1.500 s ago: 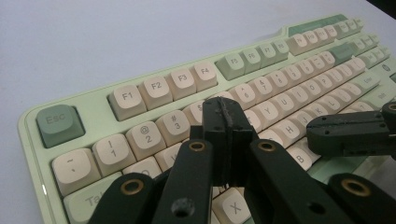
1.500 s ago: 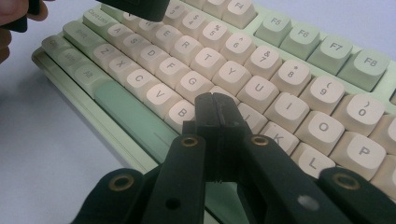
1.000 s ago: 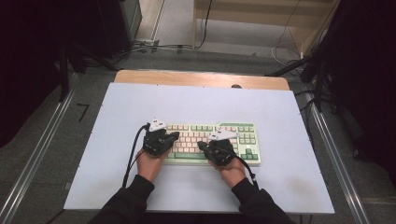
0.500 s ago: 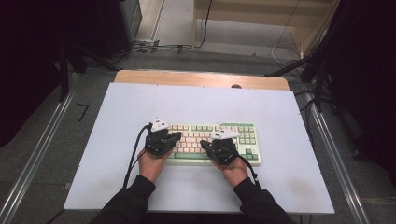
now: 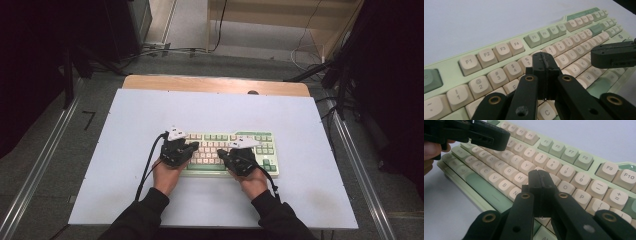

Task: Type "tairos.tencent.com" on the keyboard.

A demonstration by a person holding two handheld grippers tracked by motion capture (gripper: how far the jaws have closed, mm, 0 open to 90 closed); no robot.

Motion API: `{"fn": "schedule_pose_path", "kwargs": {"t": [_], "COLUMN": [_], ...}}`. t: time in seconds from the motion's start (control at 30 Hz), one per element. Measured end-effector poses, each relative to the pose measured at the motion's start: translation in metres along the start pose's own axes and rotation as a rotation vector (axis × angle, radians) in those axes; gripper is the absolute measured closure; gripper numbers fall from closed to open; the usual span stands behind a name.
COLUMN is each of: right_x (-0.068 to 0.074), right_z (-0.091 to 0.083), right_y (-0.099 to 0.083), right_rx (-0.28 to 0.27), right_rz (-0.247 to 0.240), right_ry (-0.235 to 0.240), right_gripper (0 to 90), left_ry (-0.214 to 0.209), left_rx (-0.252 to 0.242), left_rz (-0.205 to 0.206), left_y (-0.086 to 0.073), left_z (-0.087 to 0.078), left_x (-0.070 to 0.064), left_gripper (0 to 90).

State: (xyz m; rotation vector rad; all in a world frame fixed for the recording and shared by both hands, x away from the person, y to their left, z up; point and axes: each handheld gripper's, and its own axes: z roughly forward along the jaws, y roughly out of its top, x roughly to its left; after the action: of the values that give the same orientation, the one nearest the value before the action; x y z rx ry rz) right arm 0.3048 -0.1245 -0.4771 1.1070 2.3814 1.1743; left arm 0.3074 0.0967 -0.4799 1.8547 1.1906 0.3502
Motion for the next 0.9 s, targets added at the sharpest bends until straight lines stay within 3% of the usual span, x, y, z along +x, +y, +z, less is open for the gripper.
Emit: {"fn": "schedule_pose_path", "kwargs": {"t": [0.9], "right_x": [-0.004], "right_z": [-0.003], "right_y": [0.0], "right_rx": [-0.005], "right_rz": [0.012], "right_ry": [-0.009], "right_gripper": [87.2], "left_ry": [0.008], "left_rx": [0.041], "left_rz": [0.018], "left_y": [0.0], "left_z": [0.017], "left_x": [-0.003], "left_gripper": [90.0]}}
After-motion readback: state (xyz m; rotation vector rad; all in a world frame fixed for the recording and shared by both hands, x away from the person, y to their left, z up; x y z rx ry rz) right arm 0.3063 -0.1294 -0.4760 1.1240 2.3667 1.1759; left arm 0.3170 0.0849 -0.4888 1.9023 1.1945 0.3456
